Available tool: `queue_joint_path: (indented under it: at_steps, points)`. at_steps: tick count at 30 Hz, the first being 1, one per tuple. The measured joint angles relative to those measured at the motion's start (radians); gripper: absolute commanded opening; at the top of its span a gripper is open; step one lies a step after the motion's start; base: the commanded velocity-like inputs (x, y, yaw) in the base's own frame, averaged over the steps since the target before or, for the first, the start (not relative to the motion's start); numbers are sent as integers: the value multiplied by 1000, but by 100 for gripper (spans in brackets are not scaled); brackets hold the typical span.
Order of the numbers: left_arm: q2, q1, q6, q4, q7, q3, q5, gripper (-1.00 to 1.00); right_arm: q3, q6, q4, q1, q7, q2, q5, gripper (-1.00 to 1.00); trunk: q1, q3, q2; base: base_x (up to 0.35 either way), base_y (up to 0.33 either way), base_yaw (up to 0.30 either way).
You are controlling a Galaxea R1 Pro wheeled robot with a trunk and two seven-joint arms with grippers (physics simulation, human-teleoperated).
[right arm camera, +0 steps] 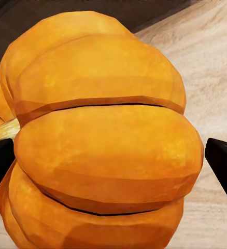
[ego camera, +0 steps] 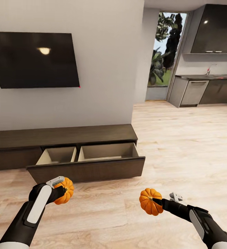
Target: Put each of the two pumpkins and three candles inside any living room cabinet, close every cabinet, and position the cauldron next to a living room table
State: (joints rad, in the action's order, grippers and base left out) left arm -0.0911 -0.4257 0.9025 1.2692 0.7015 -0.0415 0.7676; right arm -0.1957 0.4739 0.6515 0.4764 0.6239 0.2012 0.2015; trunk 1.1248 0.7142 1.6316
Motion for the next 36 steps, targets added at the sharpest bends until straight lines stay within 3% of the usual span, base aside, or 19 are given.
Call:
queue_joint_path:
  at_steps: [4,12,36]
  points:
    - [0,0,1,4,-1,-1,0,-100,0,0,0,0,1,0,0,-100,-15,-13,-28,0,0,0]
    - [1,1,3,43,-3,4,0,-100,0,-1,0,0,0,0,-2,-100,-16,-13,-28,67,0,0]
    - [0,2,5,49,-5,4,1,-100,0,-3,0,0,0,0,-6,-100,-16,-13,-28,323,0,0]
